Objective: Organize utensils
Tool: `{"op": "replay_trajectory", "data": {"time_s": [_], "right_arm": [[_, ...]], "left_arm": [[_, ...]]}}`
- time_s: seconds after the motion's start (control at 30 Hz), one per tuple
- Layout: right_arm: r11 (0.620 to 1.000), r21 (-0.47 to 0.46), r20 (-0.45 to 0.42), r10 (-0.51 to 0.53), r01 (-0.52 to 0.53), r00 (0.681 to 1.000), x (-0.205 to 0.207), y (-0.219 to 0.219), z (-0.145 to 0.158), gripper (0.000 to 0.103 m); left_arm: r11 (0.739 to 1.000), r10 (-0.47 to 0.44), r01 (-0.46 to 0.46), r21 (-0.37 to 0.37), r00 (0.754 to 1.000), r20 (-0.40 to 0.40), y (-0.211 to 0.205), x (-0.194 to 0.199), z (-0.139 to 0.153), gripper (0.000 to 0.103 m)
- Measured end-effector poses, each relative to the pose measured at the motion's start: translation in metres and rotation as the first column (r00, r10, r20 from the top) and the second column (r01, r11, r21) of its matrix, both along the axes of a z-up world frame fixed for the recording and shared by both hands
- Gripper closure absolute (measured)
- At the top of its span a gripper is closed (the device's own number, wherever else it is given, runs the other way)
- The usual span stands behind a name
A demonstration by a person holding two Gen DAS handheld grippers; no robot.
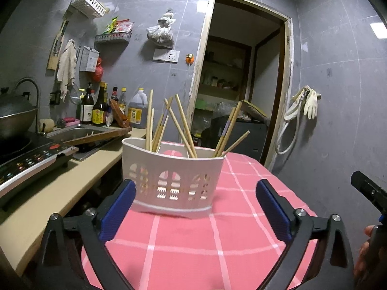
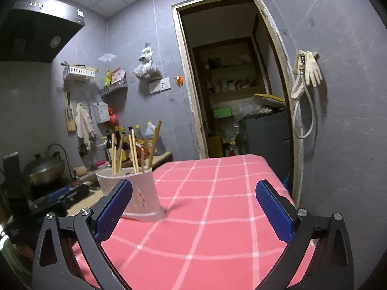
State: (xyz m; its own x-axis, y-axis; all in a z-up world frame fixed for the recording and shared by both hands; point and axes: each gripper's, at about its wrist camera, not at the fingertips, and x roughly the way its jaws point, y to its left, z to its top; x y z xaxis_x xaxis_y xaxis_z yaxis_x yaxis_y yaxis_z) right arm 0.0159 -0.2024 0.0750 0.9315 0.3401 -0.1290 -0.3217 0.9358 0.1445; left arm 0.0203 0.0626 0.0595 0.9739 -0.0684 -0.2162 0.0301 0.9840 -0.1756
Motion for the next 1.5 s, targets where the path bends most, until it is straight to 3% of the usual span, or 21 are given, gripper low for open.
{"op": "replay_trajectory", "data": {"time_s": [0.17,0.43,0.9,1.5], "right_arm": [[0.998,-0.051,0.006,-0.038,0.039,0.999,-0.012,-0.002,-0.007,0.0],[0.974,-0.171,0.106,-0.135,0.152,0.985,-0.034,0.01,-0.022,0.0],[0.967,-0.154,0.05,-0.197,0.202,0.979,-0.035,0.007,-0.052,0.0],[0.967,-0.151,0.047,-0.202,0.207,0.978,-0.037,0.005,-0.052,0.0]], "left_arm": [[1.0,0.02,-0.02,0.016,1.0,-0.008,-0.001,-0.015,-0.011,0.003],[0.994,0.086,-0.089,0.069,0.995,0.042,-0.007,-0.037,-0.029,0.002],[0.989,0.101,-0.106,0.101,0.993,0.057,-0.01,-0.048,-0.051,0.002],[0.988,0.102,-0.107,0.108,0.993,0.056,-0.015,-0.048,-0.052,0.002]]}}
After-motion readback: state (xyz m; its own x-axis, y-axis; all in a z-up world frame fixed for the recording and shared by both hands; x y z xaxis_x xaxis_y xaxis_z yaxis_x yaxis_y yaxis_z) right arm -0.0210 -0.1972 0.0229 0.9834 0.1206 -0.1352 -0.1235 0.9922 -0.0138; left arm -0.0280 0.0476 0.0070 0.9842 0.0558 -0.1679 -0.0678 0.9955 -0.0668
